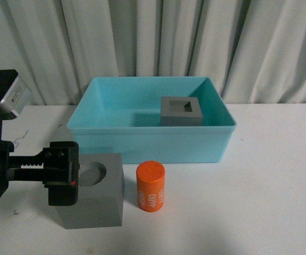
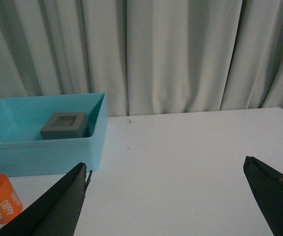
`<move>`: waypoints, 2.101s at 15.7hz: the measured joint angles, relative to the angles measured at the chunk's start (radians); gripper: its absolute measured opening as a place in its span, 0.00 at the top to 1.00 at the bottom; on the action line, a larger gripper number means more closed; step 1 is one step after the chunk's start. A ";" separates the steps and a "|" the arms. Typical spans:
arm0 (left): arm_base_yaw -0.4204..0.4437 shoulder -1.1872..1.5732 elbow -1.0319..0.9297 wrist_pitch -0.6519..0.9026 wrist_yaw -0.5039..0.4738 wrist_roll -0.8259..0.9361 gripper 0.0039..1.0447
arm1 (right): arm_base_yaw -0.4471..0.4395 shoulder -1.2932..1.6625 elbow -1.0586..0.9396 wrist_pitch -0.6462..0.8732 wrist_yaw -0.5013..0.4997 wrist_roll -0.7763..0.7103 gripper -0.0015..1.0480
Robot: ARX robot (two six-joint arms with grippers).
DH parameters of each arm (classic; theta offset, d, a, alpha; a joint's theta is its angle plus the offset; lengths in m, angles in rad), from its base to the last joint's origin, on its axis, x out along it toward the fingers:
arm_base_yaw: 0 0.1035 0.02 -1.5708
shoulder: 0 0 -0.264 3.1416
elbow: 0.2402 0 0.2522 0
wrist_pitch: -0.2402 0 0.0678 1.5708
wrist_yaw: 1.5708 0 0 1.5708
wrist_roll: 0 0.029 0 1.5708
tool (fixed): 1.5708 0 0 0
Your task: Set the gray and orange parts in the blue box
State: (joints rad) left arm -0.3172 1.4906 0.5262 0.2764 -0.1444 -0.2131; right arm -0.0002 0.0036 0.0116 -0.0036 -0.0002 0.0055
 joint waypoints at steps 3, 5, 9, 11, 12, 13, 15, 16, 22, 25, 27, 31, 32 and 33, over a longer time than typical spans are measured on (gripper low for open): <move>-0.010 0.080 0.016 0.055 -0.006 0.039 0.06 | 0.000 0.000 0.000 0.000 0.000 0.000 0.06; -0.018 0.121 0.032 0.072 -0.010 0.056 0.06 | 0.000 0.000 0.000 0.000 0.000 0.000 0.06; -0.024 0.182 0.060 0.087 -0.010 0.064 0.06 | 0.000 0.000 0.000 0.000 0.000 0.000 0.06; -0.024 0.216 0.097 0.092 -0.010 0.071 0.06 | 0.000 0.000 0.000 0.000 0.000 0.000 0.06; -0.018 0.232 0.110 0.096 -0.010 0.083 0.06 | 0.000 0.000 0.000 0.000 0.000 0.000 0.06; -0.012 0.244 0.119 0.097 -0.010 0.087 0.06 | 0.000 0.000 0.000 0.000 0.000 0.000 0.06; -0.001 0.258 0.125 0.100 -0.009 0.091 0.06 | 0.000 0.000 0.000 0.000 0.000 0.000 0.06; 0.003 0.264 0.127 0.100 -0.009 0.091 0.06 | 0.000 0.000 0.000 0.000 0.000 0.000 0.06; 0.006 0.292 0.135 0.107 -0.008 0.091 0.06 | 0.000 0.000 0.000 0.000 0.000 0.000 0.06; 0.006 0.301 0.135 0.109 -0.004 0.091 0.06 | 0.000 0.000 0.000 0.000 0.000 0.000 0.06; 0.006 0.306 0.135 0.114 -0.003 0.091 0.09 | 0.000 0.000 0.000 0.000 0.000 0.000 0.06; 0.000 0.307 0.124 0.125 0.008 0.090 0.53 | 0.000 0.000 0.000 0.000 0.000 0.000 0.06; -0.002 0.307 0.122 0.128 0.002 0.089 0.62 | 0.000 0.000 0.000 0.000 0.000 0.000 0.06; -0.003 0.307 0.117 0.128 0.002 0.089 0.70 | 0.000 0.000 0.000 0.000 0.000 0.000 0.06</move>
State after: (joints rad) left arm -0.3202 1.7973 0.6437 0.4042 -0.1421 -0.1246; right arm -0.0002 0.0032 0.0116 -0.0036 0.0002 0.0055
